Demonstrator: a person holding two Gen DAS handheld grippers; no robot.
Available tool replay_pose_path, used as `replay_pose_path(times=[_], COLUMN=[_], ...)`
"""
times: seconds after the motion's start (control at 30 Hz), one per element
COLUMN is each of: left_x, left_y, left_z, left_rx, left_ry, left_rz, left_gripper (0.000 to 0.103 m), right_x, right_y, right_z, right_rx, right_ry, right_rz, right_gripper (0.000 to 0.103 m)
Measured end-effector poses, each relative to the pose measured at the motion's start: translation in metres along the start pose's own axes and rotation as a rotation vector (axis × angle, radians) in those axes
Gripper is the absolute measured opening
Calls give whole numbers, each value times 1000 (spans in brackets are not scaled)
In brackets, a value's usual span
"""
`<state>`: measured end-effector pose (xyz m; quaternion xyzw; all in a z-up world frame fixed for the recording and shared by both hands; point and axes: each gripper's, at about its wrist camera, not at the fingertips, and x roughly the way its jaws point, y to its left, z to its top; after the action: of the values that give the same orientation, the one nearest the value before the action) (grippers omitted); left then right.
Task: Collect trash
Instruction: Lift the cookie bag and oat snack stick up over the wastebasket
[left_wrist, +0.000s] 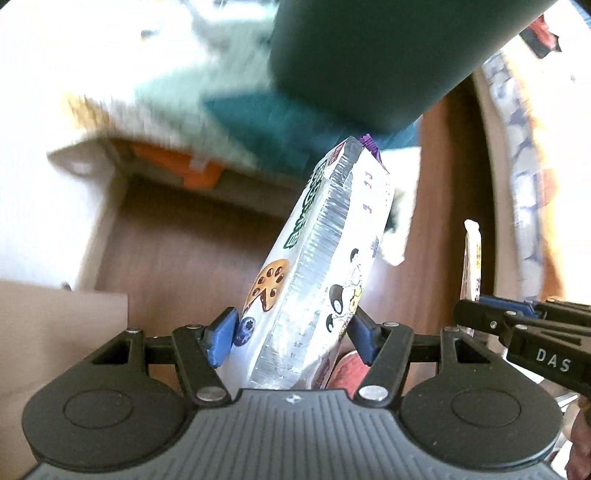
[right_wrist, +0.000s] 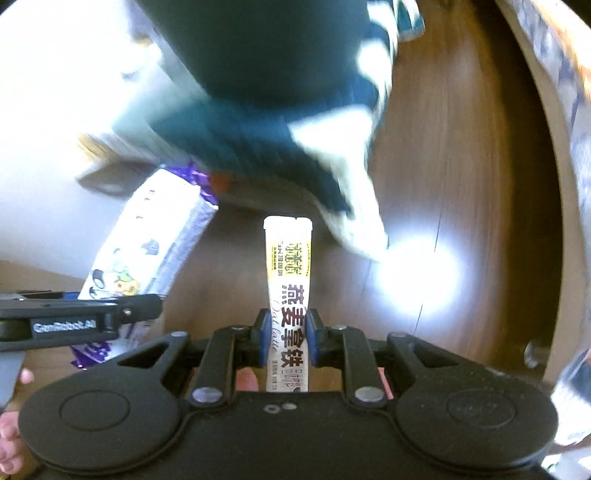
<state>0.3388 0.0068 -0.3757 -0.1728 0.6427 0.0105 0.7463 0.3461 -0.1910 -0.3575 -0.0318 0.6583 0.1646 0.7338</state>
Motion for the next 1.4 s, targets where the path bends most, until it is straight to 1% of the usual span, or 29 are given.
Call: replay_pose_path(times=[0.07, 0.13, 0.3, 0.43, 0.47, 0.57, 0.67, 0.73, 0.83, 0.93, 1.1, 1.2, 1.4], left_x=[-34, -69, -137, -183, -193, -223, -238, -256, -255, -249, -236, -218, -177], left_y=[-12, -19, -36, -49, -44, -53, -60, -69, -76, -83, -95, -97, -96], left_z=[12, 24, 55, 80, 83, 102, 127, 139, 167, 191, 226, 245, 271], left_rx=[14, 5, -12, 3, 3, 6, 14, 29, 49, 65, 102, 104, 105], left_ry=[-37, -73, -168, -241, -255, -307, -332, -348, -369, -381, -380, -353, -267], left_rz=[5, 3, -29, -71, -76, -80, -78, -70, -66, -55, -20, -7, 7], left_gripper=[63, 63, 63, 63, 63, 63, 63, 63, 63, 63, 63, 63, 63], right_x=[-41, -79, -149, -192, -199, -227, -243, -252, -254, -255, -248, -237, -199], right_y=[7, 13, 17, 13, 13, 12, 12, 12, 12, 15, 11, 11, 18], right_z=[13, 26, 59, 89, 94, 115, 136, 151, 175, 192, 217, 227, 243], right_rx=[-16, -30, -60, -65, -64, -55, -46, -50, -65, -75, -59, -62, -104], right_ry=[-41, -77, -196, -298, -316, -377, -433, -465, -501, -523, -519, -499, -419], right_rz=[20, 36, 52, 57, 60, 67, 68, 58, 50, 38, 37, 33, 4], right_gripper=[19, 19, 19, 19, 19, 19, 19, 19, 19, 19, 19, 19, 19])
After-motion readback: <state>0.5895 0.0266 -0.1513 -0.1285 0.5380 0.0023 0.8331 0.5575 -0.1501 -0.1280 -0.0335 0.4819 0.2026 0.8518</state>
